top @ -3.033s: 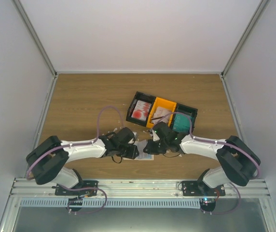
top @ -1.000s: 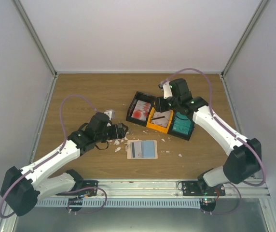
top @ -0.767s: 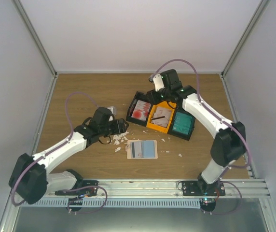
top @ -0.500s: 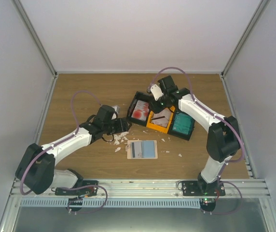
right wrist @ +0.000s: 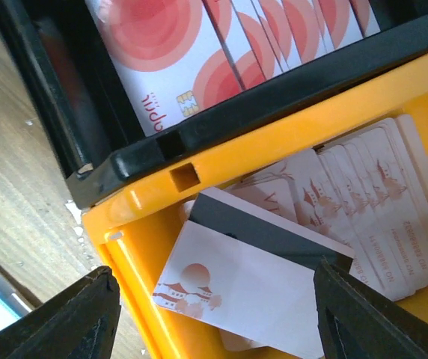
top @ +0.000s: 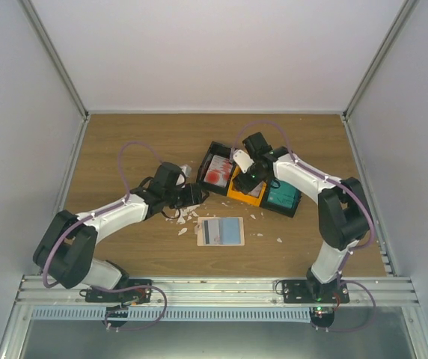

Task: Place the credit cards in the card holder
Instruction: Pick up the credit card from the storage box.

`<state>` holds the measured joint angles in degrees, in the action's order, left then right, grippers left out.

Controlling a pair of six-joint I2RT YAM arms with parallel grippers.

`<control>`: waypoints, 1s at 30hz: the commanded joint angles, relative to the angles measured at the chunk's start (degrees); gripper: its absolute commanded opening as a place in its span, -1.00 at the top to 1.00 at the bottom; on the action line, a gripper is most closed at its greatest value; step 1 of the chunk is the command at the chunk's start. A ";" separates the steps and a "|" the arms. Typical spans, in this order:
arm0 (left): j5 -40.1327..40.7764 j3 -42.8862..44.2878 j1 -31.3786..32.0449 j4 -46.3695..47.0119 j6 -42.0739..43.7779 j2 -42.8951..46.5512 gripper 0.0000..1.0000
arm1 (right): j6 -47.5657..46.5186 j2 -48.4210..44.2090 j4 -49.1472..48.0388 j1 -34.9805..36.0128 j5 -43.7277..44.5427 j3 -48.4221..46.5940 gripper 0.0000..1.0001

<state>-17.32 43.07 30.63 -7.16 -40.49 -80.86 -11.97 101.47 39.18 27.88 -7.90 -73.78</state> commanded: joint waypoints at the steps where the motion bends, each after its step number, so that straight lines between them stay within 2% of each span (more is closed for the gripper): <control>1: -2.09 0.33 -0.40 4.01 0.95 -1.73 -0.43 | 0.03 0.96 -0.80 0.32 4.33 -0.22 -0.43; 9: -3.15 0.61 -0.40 4.82 1.12 -1.96 -0.40 | 1.14 0.08 -1.23 0.18 7.72 0.32 -0.42; 17: -4.04 0.61 -0.40 6.19 0.69 -2.98 -0.39 | 3.21 -3.66 -0.24 -2.19 6.26 0.80 -0.41; 23: 0.81 3.46 -0.67 6.13 0.85 -5.14 -0.18 | 3.74 -0.33 0.36 -1.38 3.37 -4.26 -0.34; 27: 1.07 4.77 -1.09 6.79 1.01 -7.17 -0.15 | 2.36 2.39 1.26 -0.28 1.23 -7.72 -0.31; 30: -0.04 4.56 -1.08 7.03 0.51 -8.60 -0.14 | -0.29 2.40 2.31 -0.06 4.91 -6.04 -0.29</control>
<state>-17.74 46.61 29.89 -3.25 -40.32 -87.55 -9.65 102.56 39.55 27.18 -4.91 -80.18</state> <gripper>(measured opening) 0.571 0.648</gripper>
